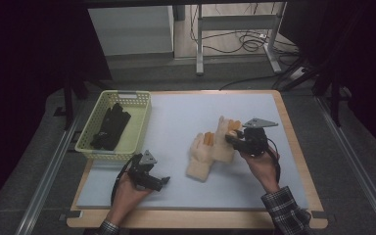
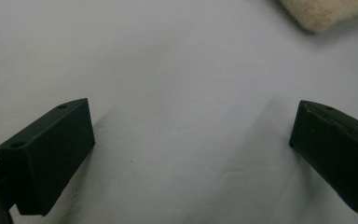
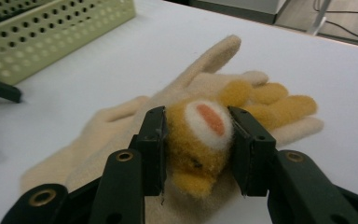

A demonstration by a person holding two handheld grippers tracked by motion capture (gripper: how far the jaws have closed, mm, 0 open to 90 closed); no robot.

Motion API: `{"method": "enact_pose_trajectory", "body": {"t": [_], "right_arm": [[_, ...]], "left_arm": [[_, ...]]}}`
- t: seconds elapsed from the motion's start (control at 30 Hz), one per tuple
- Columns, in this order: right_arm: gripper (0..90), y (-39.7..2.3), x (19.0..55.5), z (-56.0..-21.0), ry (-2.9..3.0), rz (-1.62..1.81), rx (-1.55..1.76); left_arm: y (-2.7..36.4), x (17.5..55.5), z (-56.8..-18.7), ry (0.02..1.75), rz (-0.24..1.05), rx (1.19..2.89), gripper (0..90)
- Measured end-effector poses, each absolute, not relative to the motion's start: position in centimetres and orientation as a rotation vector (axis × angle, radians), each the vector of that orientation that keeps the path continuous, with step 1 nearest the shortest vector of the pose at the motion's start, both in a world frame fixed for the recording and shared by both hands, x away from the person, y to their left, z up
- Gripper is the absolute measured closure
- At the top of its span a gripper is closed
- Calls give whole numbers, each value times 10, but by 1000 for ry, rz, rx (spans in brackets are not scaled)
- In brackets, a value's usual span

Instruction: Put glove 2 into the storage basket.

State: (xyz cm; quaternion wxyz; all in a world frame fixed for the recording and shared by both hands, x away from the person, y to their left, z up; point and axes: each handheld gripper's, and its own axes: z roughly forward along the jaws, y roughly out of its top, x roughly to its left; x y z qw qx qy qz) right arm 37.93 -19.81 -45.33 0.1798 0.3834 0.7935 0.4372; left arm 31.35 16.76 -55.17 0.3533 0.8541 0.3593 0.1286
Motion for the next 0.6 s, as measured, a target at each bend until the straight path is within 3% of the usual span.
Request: {"method": "enact_pose_trajectory", "body": {"t": [0.37,0.6], "right_arm": [[587,-155,359,-453,2326,1298,1028],[571,-128,357,-475,2330,1246,1023]], "left_arm": [[168,313,-552,928,331,2210,0],[168,313,-552,930,330,2209,0]]}}
